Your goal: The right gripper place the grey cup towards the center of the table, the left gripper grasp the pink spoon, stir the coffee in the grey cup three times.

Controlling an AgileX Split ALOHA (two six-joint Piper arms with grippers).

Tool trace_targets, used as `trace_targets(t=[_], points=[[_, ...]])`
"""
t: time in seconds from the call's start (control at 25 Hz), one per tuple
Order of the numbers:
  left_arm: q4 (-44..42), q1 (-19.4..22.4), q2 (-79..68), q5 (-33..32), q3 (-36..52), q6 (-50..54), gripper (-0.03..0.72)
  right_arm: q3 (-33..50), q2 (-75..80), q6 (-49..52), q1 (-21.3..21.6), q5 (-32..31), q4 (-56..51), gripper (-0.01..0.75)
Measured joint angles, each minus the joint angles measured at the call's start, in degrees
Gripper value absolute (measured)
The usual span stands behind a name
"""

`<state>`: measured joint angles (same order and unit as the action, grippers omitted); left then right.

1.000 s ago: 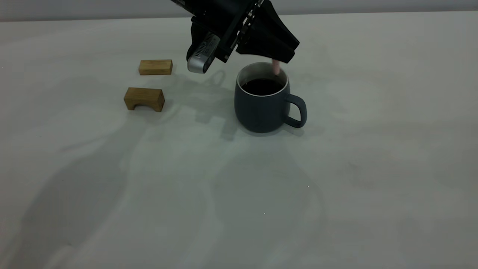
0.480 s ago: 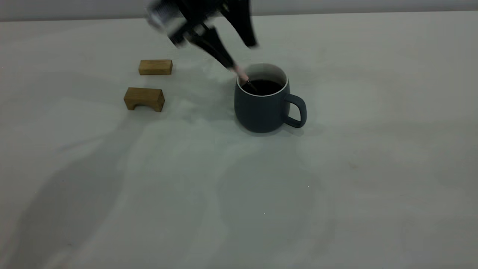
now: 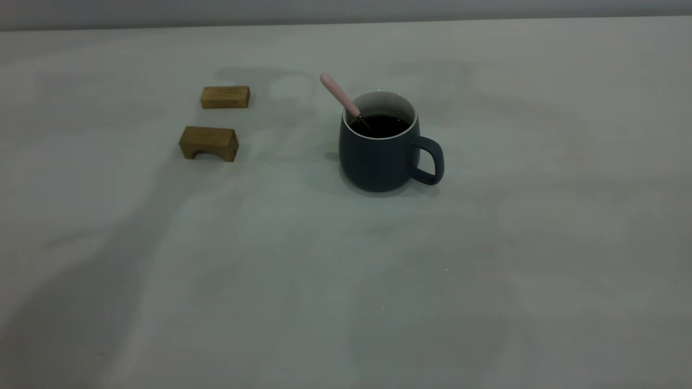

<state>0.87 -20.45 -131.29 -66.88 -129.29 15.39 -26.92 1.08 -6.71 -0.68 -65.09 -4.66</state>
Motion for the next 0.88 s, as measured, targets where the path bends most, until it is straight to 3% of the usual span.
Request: trace_targets(t=[0.16, 0.36, 0.72, 0.88], points=[[-7.1, 0.1, 6.5, 0.0, 2.8, -2.4, 0.583, 0.0, 0.0, 0.0, 0.0, 0.0, 0.0, 0.241], [-12.4, 2.0, 17.9, 0.0, 15.0, -2.8, 0.583, 0.0, 0.0, 0.0, 0.0, 0.0, 0.0, 0.241], [-15.5, 3.1, 44.8, 0.0, 56.6, -0.4, 0.583, 0.0, 0.0, 0.0, 0.0, 0.0, 0.0, 0.241], [-16.5, 3.1, 54.7, 0.0, 71.1, 1.3, 0.583, 0.0, 0.0, 0.0, 0.0, 0.0, 0.0, 0.241]])
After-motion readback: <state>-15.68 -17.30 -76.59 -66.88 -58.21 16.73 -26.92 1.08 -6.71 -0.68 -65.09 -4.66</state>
